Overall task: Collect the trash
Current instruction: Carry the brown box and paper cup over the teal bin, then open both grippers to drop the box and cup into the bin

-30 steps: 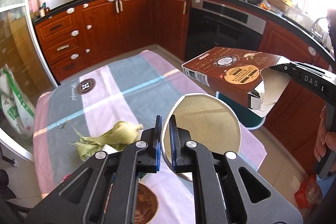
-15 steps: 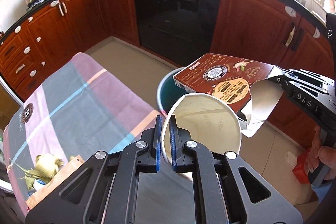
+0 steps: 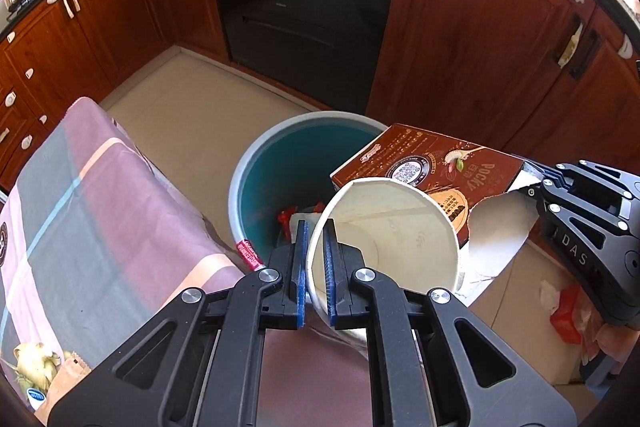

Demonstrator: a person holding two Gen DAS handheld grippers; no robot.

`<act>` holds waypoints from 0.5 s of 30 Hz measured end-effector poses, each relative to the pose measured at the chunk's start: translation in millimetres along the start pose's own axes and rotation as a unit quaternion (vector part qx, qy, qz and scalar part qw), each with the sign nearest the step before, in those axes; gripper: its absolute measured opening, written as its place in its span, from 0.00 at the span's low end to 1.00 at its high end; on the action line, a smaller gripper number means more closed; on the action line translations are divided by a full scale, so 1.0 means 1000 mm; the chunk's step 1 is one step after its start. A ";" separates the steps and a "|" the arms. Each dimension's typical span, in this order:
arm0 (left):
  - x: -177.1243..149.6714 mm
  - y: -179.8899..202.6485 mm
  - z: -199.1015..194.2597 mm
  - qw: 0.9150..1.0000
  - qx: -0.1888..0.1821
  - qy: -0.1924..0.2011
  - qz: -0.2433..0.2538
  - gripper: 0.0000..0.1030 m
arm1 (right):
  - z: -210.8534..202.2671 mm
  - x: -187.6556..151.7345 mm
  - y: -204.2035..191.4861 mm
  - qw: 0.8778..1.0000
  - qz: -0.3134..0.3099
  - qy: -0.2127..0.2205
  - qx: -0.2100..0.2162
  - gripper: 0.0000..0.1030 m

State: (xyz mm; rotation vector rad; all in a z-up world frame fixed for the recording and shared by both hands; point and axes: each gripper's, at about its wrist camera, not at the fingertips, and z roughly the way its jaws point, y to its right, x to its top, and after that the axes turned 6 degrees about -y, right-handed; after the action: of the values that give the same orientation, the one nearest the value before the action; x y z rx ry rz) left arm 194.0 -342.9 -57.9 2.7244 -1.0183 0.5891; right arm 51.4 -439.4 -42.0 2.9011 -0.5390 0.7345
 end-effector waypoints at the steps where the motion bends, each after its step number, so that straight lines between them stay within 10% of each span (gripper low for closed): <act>1: 0.001 -0.002 0.004 1.000 0.000 -0.003 -0.001 0.08 | 0.004 0.003 0.001 1.000 -0.001 -0.004 -0.001 0.05; 8: 0.010 -0.005 0.036 0.999 0.006 -0.033 0.001 0.10 | 0.020 0.012 -0.006 1.000 -0.016 -0.017 -0.008 0.06; 11: 0.011 -0.008 0.039 0.999 0.011 -0.035 0.003 0.37 | 0.024 0.015 -0.007 1.000 -0.014 -0.020 -0.003 0.09; 12: 0.012 -0.009 0.038 0.999 0.016 -0.030 0.004 0.55 | 0.024 0.017 -0.007 1.000 -0.013 -0.020 -0.002 0.14; 15: 0.010 -0.011 0.028 0.999 0.038 -0.004 0.006 0.69 | 0.024 0.019 -0.008 1.000 -0.008 -0.017 0.009 0.59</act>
State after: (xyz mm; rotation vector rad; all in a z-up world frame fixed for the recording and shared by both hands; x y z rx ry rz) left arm 216.3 -348.9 -79.3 2.7909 -1.0348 0.6309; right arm 80.7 -442.8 -53.9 2.9370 -0.5140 0.6919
